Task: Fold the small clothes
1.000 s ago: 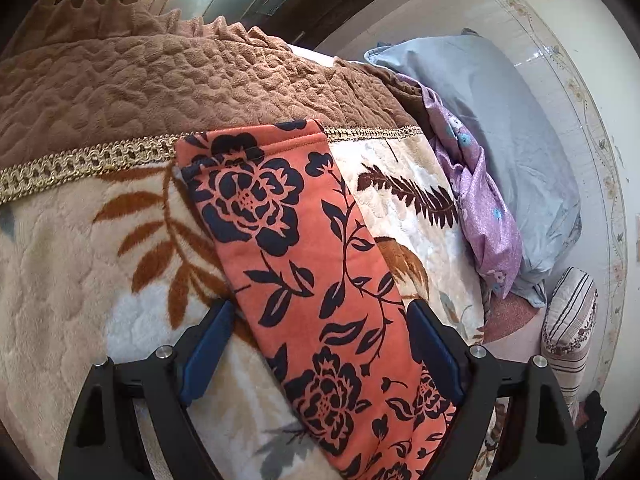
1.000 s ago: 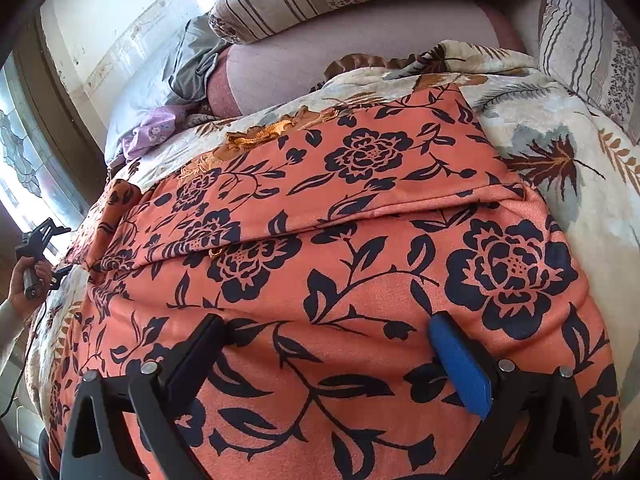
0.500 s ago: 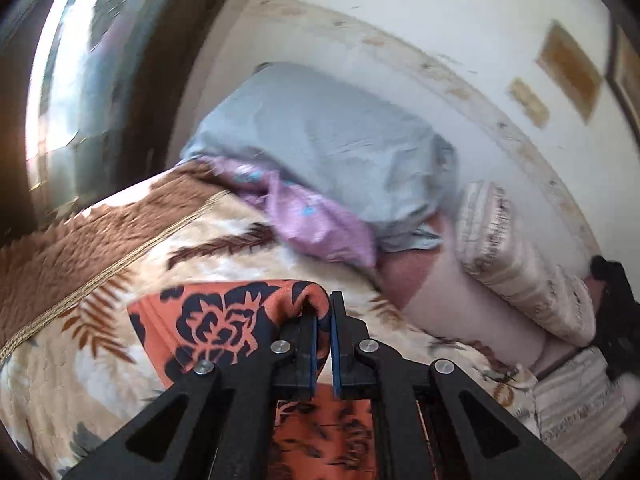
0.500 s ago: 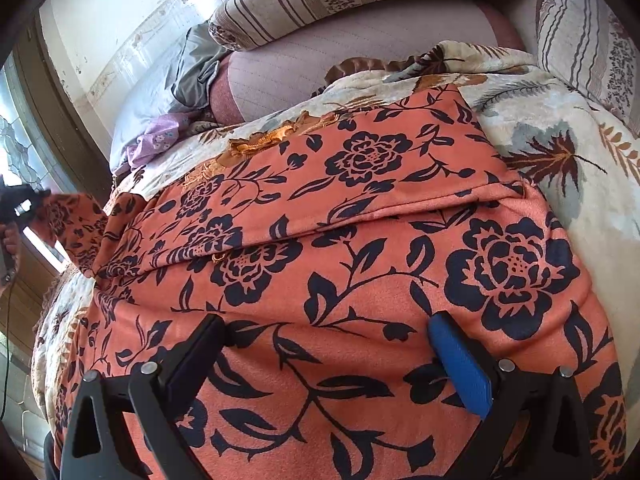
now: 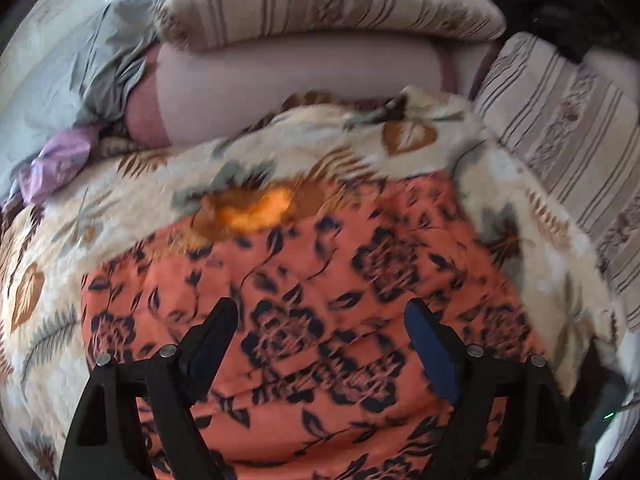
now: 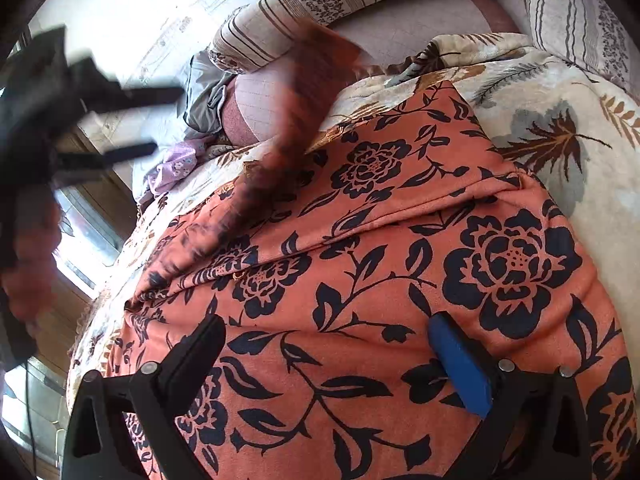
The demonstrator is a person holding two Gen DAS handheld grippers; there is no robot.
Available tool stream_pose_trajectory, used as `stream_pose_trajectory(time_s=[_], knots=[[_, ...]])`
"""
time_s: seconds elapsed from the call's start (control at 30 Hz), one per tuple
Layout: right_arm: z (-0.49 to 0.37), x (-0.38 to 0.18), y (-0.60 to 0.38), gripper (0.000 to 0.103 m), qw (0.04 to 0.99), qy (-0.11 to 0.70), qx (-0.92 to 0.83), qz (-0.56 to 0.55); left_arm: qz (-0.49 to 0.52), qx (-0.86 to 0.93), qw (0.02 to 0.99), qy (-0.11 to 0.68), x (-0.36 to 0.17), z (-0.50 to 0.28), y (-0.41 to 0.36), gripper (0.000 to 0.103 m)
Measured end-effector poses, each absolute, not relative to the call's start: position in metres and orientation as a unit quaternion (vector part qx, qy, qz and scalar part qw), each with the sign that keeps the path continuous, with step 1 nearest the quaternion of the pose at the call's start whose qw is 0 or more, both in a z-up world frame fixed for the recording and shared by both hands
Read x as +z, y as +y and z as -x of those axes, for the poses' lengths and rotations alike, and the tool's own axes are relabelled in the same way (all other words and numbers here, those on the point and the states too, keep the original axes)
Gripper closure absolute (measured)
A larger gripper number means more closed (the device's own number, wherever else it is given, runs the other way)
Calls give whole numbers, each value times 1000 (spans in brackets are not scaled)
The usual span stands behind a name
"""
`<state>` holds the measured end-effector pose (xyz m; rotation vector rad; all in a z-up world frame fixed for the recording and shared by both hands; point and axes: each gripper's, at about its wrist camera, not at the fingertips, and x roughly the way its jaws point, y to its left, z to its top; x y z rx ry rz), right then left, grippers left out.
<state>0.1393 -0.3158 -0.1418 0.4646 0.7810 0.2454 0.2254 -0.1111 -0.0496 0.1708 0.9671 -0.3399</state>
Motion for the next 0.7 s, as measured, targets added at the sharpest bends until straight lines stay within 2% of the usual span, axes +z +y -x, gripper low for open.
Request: stream_pose_trajectory(time_s=[0.2, 0.27, 0.37, 0.47, 0.57, 0.7], knots=[[-141, -138, -320, 1, 882, 383, 128, -244, 14, -54, 892, 449, -53, -203, 10, 17], [-142, -130, -331, 1, 868, 384, 126, -289, 21, -4, 897, 442, -59, -202, 47, 17], [-145, -101, -356, 1, 853, 337, 131, -376, 48, 56, 901, 427, -76, -203, 92, 17], [-177, -85, -376, 1, 826, 331, 119, -440, 89, 96, 900, 415, -89, -201, 116, 17], [-218, -105, -393, 2, 795, 368, 66, -477, 129, 105, 900, 403, -97, -199, 128, 17], [-243, -137, -403, 9, 755, 396, 13, -522, 137, 96, 892, 421, -114, -209, 128, 17]])
